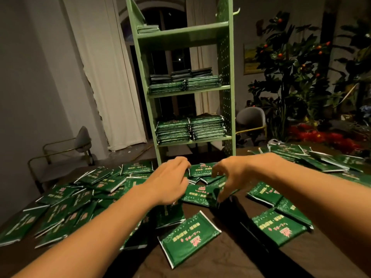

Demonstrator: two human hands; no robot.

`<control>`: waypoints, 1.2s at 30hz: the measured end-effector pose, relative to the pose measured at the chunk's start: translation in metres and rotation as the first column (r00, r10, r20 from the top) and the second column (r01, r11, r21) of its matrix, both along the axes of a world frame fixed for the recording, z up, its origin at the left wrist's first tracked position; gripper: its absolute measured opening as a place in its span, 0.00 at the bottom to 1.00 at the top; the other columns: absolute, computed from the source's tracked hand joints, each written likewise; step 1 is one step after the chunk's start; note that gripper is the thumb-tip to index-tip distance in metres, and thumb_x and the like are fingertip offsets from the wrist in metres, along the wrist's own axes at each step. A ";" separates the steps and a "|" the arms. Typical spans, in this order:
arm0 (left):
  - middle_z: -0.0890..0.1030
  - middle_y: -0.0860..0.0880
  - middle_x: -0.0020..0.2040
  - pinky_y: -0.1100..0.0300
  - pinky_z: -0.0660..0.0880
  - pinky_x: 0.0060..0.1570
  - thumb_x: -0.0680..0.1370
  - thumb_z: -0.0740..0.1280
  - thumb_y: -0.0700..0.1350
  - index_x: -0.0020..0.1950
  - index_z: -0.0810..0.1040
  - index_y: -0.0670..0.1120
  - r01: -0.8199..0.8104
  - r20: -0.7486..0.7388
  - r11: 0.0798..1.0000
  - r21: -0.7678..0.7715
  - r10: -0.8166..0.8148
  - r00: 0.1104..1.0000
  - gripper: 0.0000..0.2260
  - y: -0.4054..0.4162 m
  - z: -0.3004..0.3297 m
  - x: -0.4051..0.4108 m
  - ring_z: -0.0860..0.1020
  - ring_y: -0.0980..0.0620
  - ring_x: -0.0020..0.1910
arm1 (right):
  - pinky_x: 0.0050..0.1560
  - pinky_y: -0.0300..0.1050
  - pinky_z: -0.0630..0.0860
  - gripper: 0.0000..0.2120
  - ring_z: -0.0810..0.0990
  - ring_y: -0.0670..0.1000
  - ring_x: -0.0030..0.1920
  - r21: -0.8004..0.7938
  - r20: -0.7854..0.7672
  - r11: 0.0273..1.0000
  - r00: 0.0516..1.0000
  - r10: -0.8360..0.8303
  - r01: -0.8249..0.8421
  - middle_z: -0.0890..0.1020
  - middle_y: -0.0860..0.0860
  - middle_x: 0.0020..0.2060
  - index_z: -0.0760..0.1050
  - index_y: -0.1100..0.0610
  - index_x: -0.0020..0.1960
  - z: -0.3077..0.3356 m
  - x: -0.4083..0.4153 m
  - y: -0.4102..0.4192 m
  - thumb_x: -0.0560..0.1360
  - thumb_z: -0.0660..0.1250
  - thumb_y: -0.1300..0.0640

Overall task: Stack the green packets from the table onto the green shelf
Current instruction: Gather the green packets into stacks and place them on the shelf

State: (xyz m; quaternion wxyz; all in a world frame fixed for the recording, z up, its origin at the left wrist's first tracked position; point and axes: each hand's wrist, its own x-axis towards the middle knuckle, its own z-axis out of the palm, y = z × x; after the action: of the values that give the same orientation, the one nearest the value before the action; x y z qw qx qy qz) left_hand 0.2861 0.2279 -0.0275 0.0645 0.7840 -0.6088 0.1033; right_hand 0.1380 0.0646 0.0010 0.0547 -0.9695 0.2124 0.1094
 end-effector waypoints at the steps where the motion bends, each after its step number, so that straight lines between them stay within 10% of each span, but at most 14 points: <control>1: 0.66 0.48 0.74 0.54 0.63 0.70 0.84 0.56 0.46 0.73 0.67 0.45 -0.002 -0.009 1.000 0.013 0.002 1.000 0.17 0.000 -0.010 0.002 0.67 0.47 0.71 | 0.70 0.54 0.72 0.47 0.72 0.53 0.70 0.039 -0.011 0.999 1.000 0.004 -0.003 0.70 0.47 0.73 0.65 0.48 0.75 -0.007 0.002 0.004 0.62 0.79 0.34; 8: 0.71 0.49 0.70 0.52 0.62 0.70 0.84 0.54 0.44 0.72 0.66 0.47 -0.146 -0.085 0.985 -0.094 0.138 0.987 0.16 0.004 -0.083 0.022 0.68 0.47 0.68 | 0.74 0.55 0.66 0.51 0.64 0.58 0.75 0.072 0.126 0.995 0.991 0.052 -0.062 0.62 0.54 0.76 0.55 0.51 0.80 -0.063 0.032 0.024 0.67 0.70 0.28; 12: 0.73 0.46 0.69 0.50 0.66 0.69 0.83 0.56 0.38 0.73 0.66 0.46 -0.277 -0.368 0.931 -0.239 0.177 0.913 0.18 0.002 -0.105 0.028 0.70 0.47 0.67 | 0.69 0.56 0.66 0.30 0.68 0.62 0.70 -0.119 0.178 0.993 0.984 0.006 0.015 0.69 0.59 0.70 0.59 0.52 0.75 -0.099 0.048 0.022 0.80 0.57 0.36; 17: 0.73 0.48 0.67 0.53 0.68 0.68 0.77 0.57 0.28 0.70 0.68 0.46 -0.328 -0.470 0.879 -0.347 0.140 0.872 0.24 -0.008 -0.107 0.031 0.70 0.48 0.66 | 0.63 0.53 0.71 0.27 0.73 0.57 0.63 -0.025 0.500 0.998 0.865 -0.034 0.054 0.75 0.53 0.62 0.66 0.49 0.70 -0.125 0.051 0.020 0.77 0.65 0.37; 26: 0.76 0.48 0.59 0.49 0.59 0.73 0.82 0.53 0.46 0.70 0.68 0.46 -0.427 -0.090 0.882 -0.200 0.417 0.904 0.17 0.000 -0.108 0.035 0.71 0.46 0.60 | 0.61 0.48 0.72 0.33 0.76 0.55 0.65 0.224 0.588 0.971 0.782 -0.205 0.086 0.77 0.54 0.65 0.63 0.51 0.74 -0.112 0.046 0.022 0.74 0.75 0.48; 32: 0.72 0.49 0.57 0.55 0.65 0.61 0.83 0.56 0.42 0.65 0.71 0.47 -0.445 -0.230 0.845 -0.297 0.389 0.892 0.11 -0.004 -0.109 0.035 0.67 0.48 0.57 | 0.59 0.53 0.77 0.35 0.79 0.54 0.61 0.192 0.630 0.963 0.728 -0.271 0.192 0.81 0.50 0.61 0.65 0.50 0.72 -0.110 0.044 0.020 0.71 0.77 0.46; 36: 0.69 0.49 0.55 0.58 0.64 0.52 0.84 0.56 0.40 0.58 0.68 0.48 -0.457 -0.360 0.799 -0.390 0.324 0.875 0.05 -0.005 -0.104 0.030 0.67 0.49 0.53 | 0.59 0.47 0.77 0.21 0.80 0.49 0.57 0.381 0.667 0.923 0.705 -0.241 -0.045 0.81 0.49 0.58 0.69 0.50 0.71 -0.113 0.047 0.024 0.80 0.68 0.51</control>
State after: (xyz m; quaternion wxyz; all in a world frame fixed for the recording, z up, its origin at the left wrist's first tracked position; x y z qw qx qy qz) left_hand 0.3158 0.2226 -0.1319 0.3110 0.8611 -0.3744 0.1468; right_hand 0.1847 0.0891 -0.1122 0.3184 -0.8962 0.2031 -0.2329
